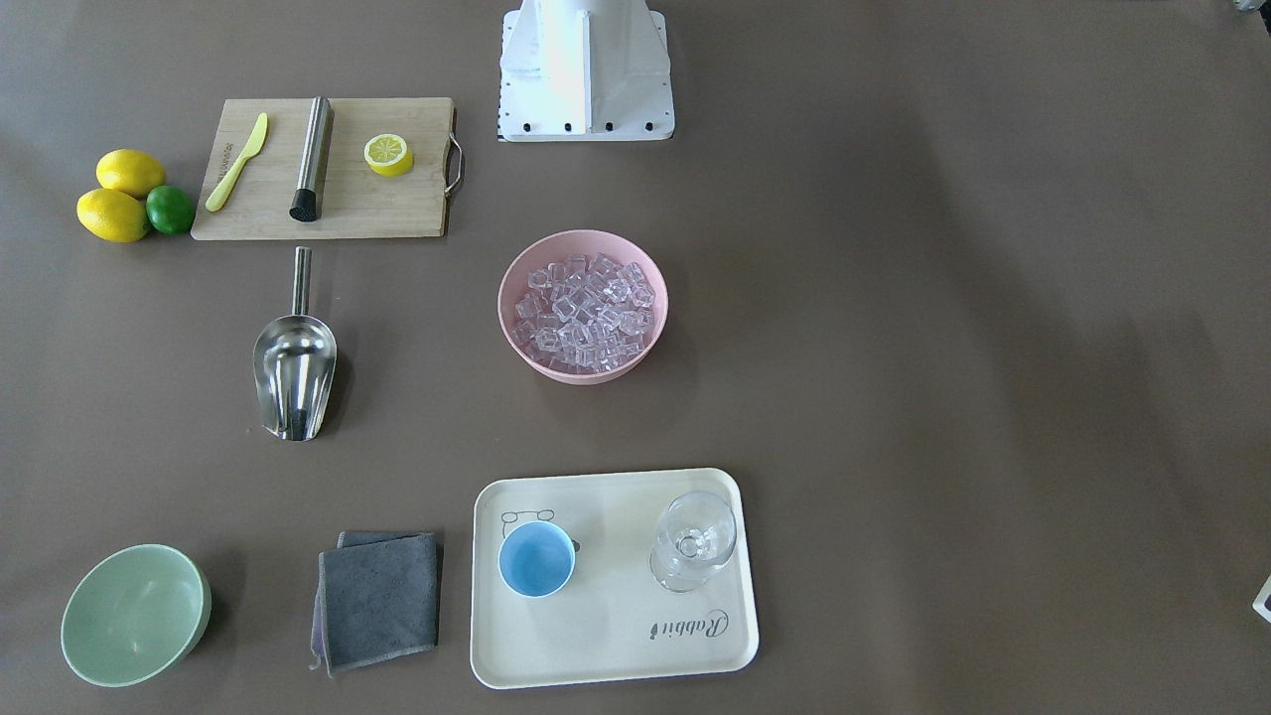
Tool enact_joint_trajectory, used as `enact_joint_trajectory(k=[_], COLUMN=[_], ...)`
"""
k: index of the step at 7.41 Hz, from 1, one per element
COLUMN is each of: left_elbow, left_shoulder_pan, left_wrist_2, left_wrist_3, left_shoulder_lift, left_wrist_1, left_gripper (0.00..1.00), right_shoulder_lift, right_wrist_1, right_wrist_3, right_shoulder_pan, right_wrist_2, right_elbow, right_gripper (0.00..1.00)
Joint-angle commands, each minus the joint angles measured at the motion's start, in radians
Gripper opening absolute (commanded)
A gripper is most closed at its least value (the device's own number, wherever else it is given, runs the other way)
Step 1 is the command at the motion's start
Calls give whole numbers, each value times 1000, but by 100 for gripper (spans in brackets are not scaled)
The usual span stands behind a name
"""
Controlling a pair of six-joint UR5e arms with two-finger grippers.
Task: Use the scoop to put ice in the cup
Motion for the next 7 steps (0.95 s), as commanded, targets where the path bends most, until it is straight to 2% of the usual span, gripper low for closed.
enact_joint_trajectory(k=[1, 3, 7], left_elbow=[13, 10, 4], left_shoulder_pan=[7, 4, -2], left_wrist_2=[0, 2, 3], left_wrist_3=[-5, -4, -5], left_shoulder_lift=[-1, -10, -22], left_wrist_1=[1, 1, -1], left_gripper=[98, 98, 98], right_shoulder_lift=[2, -2, 28], right_wrist_1=[5, -5, -13], right_wrist_3=[29, 106, 492], right_shoulder_pan=[-3, -39, -302], right_wrist_2=[7, 25, -1], right_elbow=[21, 91, 282], right_gripper=[100, 100, 100])
